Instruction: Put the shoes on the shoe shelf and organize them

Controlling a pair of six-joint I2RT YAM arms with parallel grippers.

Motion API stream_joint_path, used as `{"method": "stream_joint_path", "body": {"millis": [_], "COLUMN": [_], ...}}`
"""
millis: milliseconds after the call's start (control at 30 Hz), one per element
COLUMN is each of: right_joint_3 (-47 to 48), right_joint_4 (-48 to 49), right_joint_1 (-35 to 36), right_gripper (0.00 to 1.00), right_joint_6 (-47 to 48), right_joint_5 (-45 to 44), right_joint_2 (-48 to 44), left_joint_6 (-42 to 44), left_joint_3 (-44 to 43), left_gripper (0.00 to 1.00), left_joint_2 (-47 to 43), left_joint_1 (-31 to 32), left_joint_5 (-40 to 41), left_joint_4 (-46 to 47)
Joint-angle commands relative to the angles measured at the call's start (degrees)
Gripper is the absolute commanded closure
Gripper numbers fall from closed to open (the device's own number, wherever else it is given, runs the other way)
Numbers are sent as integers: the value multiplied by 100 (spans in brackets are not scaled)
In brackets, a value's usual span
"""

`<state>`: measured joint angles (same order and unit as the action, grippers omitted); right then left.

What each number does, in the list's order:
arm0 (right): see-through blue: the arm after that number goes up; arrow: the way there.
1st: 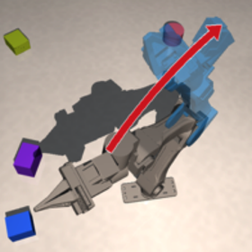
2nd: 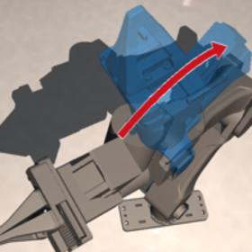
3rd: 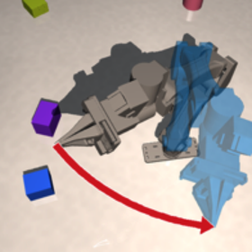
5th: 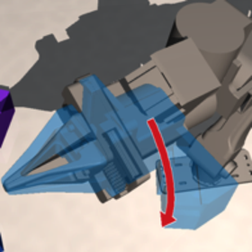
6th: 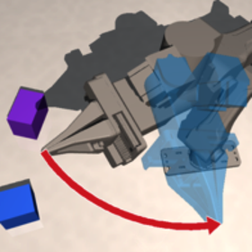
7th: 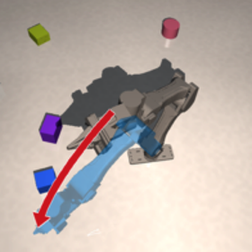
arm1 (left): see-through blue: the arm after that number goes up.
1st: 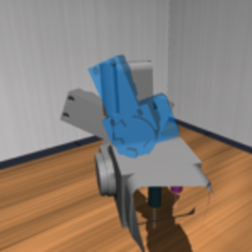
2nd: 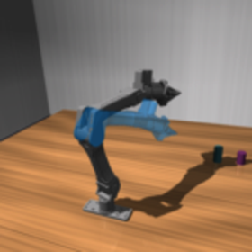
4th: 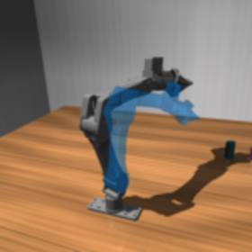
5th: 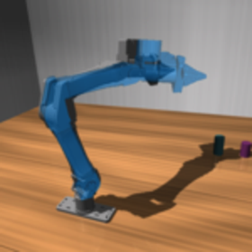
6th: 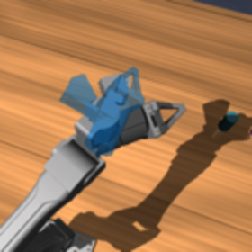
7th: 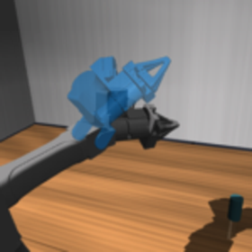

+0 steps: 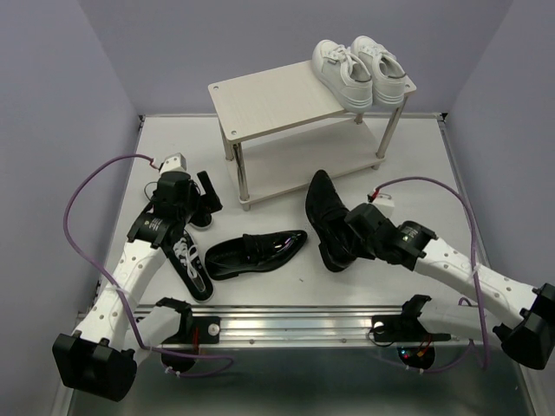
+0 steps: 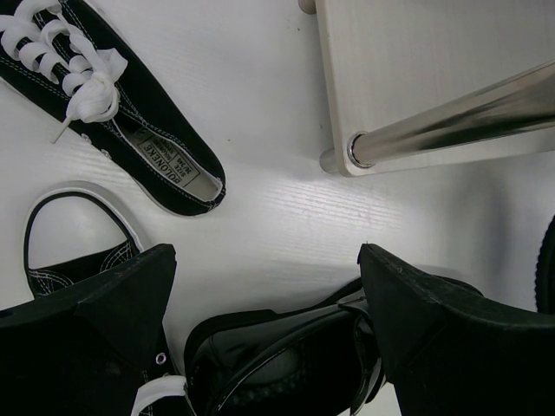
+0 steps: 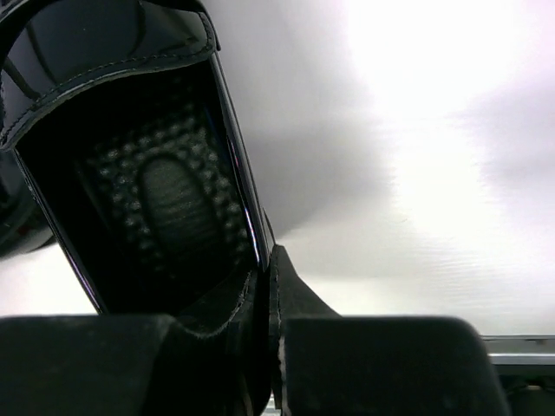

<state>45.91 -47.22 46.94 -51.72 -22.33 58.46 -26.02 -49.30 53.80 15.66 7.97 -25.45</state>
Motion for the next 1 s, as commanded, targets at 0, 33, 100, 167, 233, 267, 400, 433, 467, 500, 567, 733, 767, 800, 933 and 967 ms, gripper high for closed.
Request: {"method": "stream_joint_path", "body": {"millis": [0,33,100,167,233,267,400,433,467,500,567,733,767,800,933,967], "right_joint_3": [1075,1200,1524,1684,1868,1904,2106,2158,2168,2168,2177,2308,2343,2413,2791,2853], "right_joint_4": [-653,-796,-1147,-1350,-1447,-1456,-1360,-1108,-957,-747,-342,994,1257,1355,1803,1891], "right_joint_1": [0,0,0,0,0,0,-202,-298,-595,-755,-1097,-1819,-1933,-1995,-2223,-2285], "right_gripper": [99,99,99,99,99,99,99,99,99,99,99,99,99,99,99,99], "right_joint_6": [365,400,496,584,690,751,1154,1304,1653,1874,2279,3385,3475,3546,3906,3959], "right_joint_5": [-1131,-1221,-1440,-1555,-1757,-1836,-2415,-2443,-2408,-2321,-2128,-1310,-1248,-1213,-1116,-1090], "right_joint_2": [112,174,297,333,333,333,473,561,605,649,772,1141,1220,1325,1923,2002], "left_joint_6": [-8,-8,-8,-8,9,18,36,27,36,36,36,44,44,44,36,36], "left_joint_3": [-98,-98,-98,-89,-89,-80,-54,-45,-36,-36,-27,-36,-45,-53,-97,-106], "left_gripper": [1,1,1,1,1,1,1,1,1,1,1,1,1,1,1,1], "left_joint_2": [-89,-98,-115,-133,-142,-151,-116,-107,-98,-98,-107,-186,-203,-203,-238,-247], "left_joint_1": [-2,-2,-2,-2,-2,-2,-2,-10,-2,-2,-2,-2,-2,-2,-2,-2], "left_joint_5": [91,91,100,100,126,144,126,126,117,109,109,135,144,152,170,179], "left_joint_4": [137,137,128,120,119,119,181,198,216,225,225,181,172,163,111,102]}}
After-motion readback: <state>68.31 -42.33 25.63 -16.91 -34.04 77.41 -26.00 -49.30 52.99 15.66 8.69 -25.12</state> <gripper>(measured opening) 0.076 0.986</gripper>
